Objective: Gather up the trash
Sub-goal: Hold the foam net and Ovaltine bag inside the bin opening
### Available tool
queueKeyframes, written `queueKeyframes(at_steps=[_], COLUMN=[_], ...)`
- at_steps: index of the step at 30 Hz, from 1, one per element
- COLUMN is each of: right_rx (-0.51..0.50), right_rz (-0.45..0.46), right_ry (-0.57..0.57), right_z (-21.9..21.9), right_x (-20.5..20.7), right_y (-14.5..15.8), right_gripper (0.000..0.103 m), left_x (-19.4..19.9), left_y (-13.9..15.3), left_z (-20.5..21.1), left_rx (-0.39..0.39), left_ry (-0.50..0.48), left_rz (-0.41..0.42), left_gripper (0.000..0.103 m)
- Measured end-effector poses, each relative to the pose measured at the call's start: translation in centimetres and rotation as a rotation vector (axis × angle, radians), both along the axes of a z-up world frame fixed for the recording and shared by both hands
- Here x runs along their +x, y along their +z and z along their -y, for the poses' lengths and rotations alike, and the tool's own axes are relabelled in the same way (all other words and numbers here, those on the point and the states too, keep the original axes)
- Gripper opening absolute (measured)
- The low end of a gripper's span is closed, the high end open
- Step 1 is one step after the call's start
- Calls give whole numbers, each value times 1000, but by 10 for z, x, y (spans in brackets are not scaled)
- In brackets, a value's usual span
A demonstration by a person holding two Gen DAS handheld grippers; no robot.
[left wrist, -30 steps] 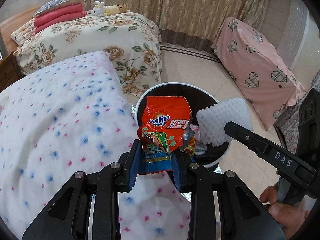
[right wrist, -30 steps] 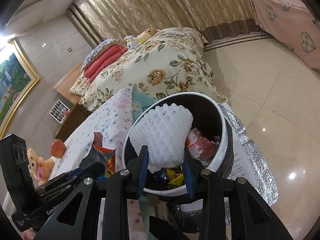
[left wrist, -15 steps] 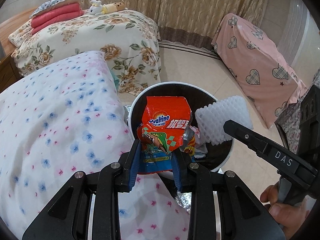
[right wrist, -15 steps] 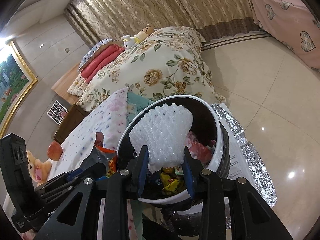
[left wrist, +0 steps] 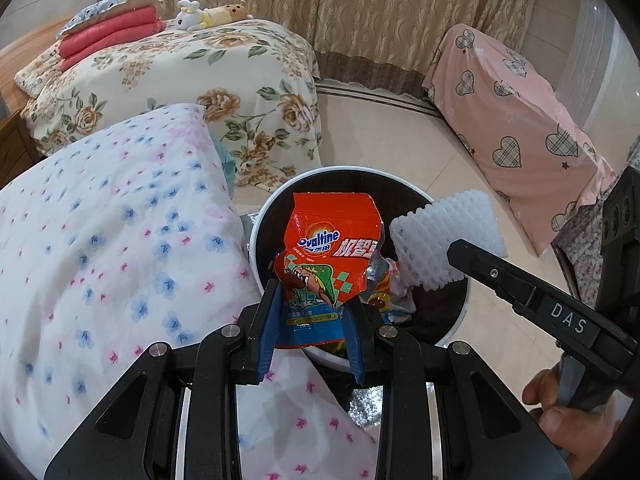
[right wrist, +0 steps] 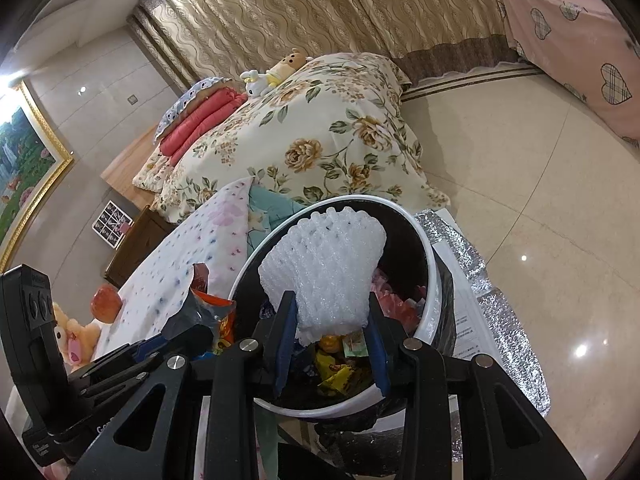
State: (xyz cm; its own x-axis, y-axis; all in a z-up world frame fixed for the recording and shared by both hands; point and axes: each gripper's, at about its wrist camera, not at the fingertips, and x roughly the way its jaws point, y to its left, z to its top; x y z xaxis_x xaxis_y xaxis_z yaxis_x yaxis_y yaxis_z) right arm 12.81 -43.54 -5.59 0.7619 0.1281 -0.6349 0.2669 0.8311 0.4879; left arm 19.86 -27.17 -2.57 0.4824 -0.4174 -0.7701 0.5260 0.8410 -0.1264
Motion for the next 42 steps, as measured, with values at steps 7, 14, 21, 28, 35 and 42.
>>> queueKeyframes(at_steps=[7,14,21,28,35,42], right_rx=[-13,-31,-41,-45,-46,-47], right_rz=[-13,-27,-42,-47,-48,-49], right_ry=[5,10,16,24,31,33], right_z=[6,8,9,9,8,7], right_x=[5,10,15,18,21,23], right_y=[-2,-1,-1,0,1,2], right_gripper=[35,35,35,35,35,35], left_x=[2,6,13,14,14,15], left_y=[-1,-3,-8,-9,-10,-10], left_z=[1,7,12,11,11,11], left_rx=[0,5,10,14,15,18], left_ry=[-1,0,-1,2,2,3], left_rz=[-2,-7,-15,-18,-19,-20], left_gripper=[27,27,28,28,28,28])
